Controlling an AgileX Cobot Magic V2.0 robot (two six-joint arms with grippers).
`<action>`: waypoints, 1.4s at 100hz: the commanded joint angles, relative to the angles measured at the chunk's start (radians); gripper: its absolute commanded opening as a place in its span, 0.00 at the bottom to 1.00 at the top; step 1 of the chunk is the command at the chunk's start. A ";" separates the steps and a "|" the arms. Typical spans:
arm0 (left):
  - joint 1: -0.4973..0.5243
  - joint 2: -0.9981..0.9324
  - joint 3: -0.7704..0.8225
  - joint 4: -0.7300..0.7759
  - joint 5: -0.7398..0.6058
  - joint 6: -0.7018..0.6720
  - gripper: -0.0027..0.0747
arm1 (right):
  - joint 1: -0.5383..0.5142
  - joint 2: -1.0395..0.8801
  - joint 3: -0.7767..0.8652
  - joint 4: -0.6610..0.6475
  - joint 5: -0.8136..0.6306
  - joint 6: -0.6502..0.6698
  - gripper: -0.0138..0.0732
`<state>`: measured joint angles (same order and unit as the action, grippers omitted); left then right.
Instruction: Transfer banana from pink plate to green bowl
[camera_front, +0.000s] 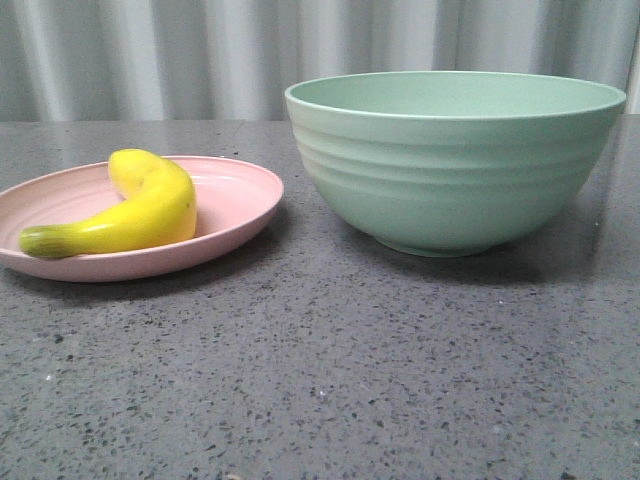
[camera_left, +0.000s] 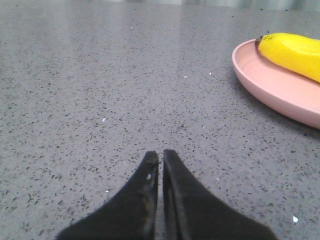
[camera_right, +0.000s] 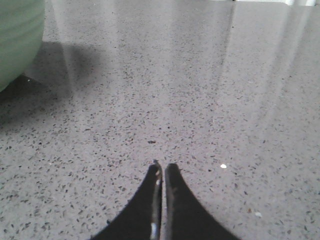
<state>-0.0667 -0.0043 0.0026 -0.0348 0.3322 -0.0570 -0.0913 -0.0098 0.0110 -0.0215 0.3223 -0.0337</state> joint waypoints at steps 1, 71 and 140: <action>0.003 -0.029 0.011 -0.008 -0.055 -0.006 0.01 | -0.004 -0.019 0.023 -0.010 -0.022 0.004 0.09; 0.003 -0.029 0.011 -0.008 -0.055 -0.006 0.01 | -0.004 -0.019 0.023 -0.010 -0.022 0.004 0.09; 0.003 -0.029 0.011 -0.010 -0.075 -0.006 0.01 | -0.004 -0.019 0.023 -0.012 -0.050 0.004 0.09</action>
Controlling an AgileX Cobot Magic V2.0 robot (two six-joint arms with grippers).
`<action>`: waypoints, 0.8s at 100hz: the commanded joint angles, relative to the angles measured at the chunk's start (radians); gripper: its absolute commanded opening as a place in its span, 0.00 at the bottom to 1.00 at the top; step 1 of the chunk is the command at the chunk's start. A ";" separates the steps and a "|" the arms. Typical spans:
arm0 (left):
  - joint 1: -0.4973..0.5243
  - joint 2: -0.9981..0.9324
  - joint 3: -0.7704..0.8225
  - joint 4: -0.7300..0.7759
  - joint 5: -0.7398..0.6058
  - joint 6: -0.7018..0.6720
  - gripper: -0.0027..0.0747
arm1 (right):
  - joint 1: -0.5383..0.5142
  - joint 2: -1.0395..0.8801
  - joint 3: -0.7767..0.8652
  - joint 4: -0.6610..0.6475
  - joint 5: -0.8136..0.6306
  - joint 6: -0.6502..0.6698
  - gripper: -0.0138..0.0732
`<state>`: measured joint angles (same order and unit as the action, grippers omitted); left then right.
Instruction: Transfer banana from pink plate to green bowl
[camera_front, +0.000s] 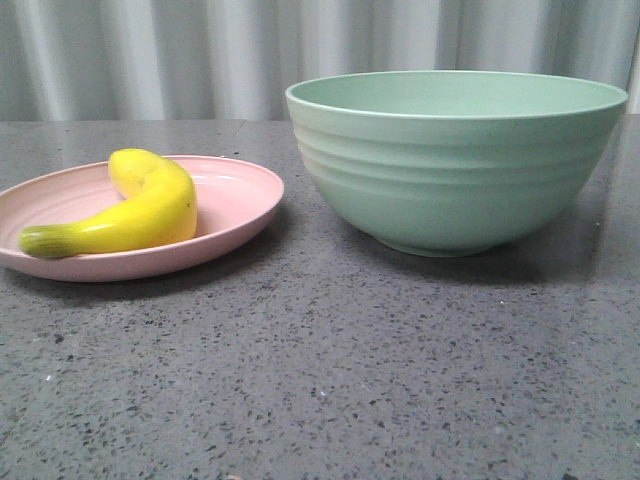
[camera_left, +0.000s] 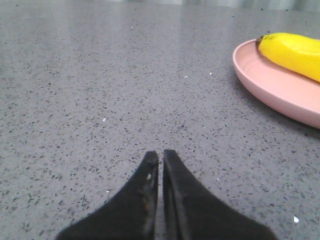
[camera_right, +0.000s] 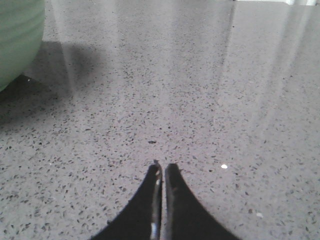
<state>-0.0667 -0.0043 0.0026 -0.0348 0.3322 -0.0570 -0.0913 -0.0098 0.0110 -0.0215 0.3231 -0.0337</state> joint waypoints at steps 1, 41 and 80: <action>0.003 -0.029 0.011 -0.010 -0.078 -0.006 0.01 | -0.004 -0.019 0.023 -0.012 -0.055 0.004 0.09; 0.003 -0.029 0.011 -0.010 -0.184 -0.006 0.01 | -0.004 -0.019 0.023 0.125 -0.159 0.004 0.09; 0.003 -0.029 0.011 -0.010 -0.195 -0.006 0.01 | -0.004 -0.019 0.023 0.123 -0.185 0.004 0.09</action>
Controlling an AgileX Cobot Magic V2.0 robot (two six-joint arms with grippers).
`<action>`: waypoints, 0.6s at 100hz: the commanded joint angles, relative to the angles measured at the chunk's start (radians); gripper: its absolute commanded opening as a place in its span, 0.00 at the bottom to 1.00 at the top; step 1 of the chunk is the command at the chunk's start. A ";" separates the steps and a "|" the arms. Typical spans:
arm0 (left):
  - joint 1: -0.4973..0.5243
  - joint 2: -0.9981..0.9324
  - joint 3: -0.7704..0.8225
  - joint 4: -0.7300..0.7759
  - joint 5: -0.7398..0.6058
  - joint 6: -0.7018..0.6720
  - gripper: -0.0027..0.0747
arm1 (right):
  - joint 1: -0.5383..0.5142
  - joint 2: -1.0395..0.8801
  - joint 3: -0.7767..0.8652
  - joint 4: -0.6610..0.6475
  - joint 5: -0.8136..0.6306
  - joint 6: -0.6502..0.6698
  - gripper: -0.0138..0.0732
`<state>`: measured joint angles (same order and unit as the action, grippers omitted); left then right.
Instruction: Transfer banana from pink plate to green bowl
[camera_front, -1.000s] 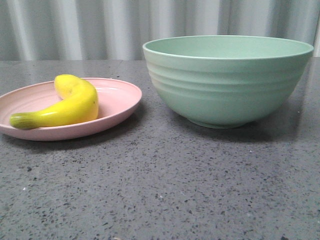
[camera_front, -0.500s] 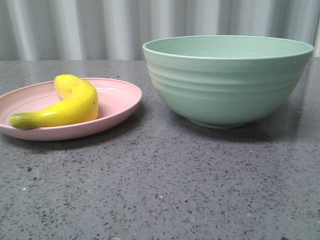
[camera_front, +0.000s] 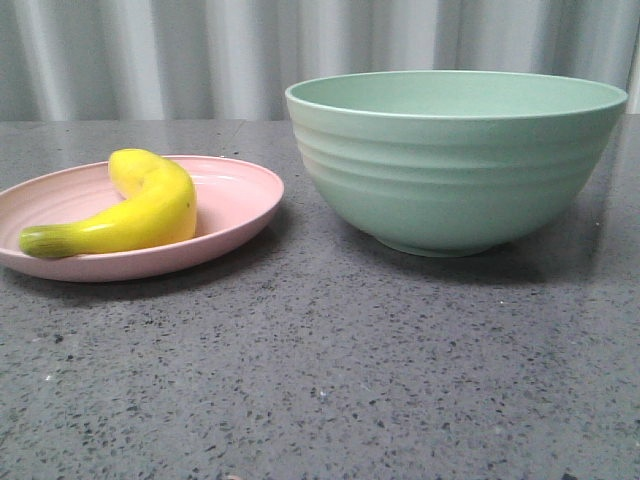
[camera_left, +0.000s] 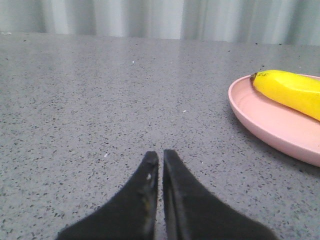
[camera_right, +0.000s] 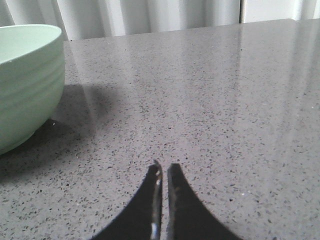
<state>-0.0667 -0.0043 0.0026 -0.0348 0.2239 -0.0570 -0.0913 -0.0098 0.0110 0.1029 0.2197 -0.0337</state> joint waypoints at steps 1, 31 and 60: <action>0.003 -0.029 0.011 -0.010 -0.087 -0.006 0.01 | -0.004 -0.019 0.023 -0.001 -0.079 0.004 0.09; 0.003 -0.029 0.011 -0.010 -0.098 -0.006 0.01 | -0.004 -0.019 0.023 -0.103 -0.168 -0.023 0.09; 0.003 -0.029 0.009 -0.010 -0.105 -0.006 0.01 | -0.004 -0.019 0.023 -0.103 -0.209 -0.021 0.09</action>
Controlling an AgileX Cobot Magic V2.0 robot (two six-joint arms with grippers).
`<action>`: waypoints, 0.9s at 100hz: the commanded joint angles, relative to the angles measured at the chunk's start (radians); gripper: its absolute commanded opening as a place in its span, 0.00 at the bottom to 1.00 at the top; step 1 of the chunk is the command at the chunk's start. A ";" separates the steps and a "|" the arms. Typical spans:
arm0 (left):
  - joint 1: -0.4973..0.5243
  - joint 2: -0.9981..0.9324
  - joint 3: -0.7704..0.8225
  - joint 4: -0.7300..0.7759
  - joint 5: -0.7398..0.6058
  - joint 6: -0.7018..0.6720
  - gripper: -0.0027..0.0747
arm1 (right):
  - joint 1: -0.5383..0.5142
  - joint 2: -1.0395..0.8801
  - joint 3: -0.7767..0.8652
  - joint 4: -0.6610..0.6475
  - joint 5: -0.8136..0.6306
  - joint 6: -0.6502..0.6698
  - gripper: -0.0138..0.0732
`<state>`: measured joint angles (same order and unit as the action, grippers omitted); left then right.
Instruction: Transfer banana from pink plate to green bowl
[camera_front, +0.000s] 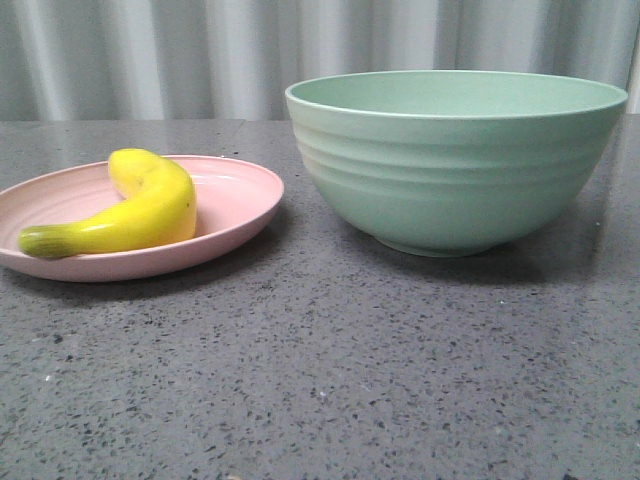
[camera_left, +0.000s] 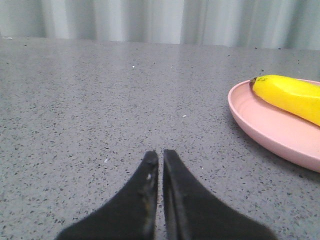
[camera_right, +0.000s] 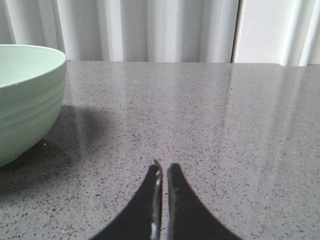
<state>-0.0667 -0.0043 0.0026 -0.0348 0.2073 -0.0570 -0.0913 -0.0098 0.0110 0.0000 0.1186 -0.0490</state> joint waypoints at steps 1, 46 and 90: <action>0.003 -0.029 0.009 -0.010 -0.089 -0.006 0.01 | -0.004 -0.019 0.023 0.007 -0.112 -0.006 0.09; 0.003 -0.029 -0.061 -0.013 -0.100 -0.006 0.01 | -0.004 -0.018 -0.069 0.045 -0.038 -0.006 0.09; 0.003 0.182 -0.332 -0.006 -0.011 -0.004 0.01 | -0.004 0.248 -0.336 0.072 0.192 -0.006 0.09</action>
<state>-0.0667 0.1116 -0.2600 -0.0384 0.2561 -0.0570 -0.0913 0.1664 -0.2510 0.0619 0.3501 -0.0490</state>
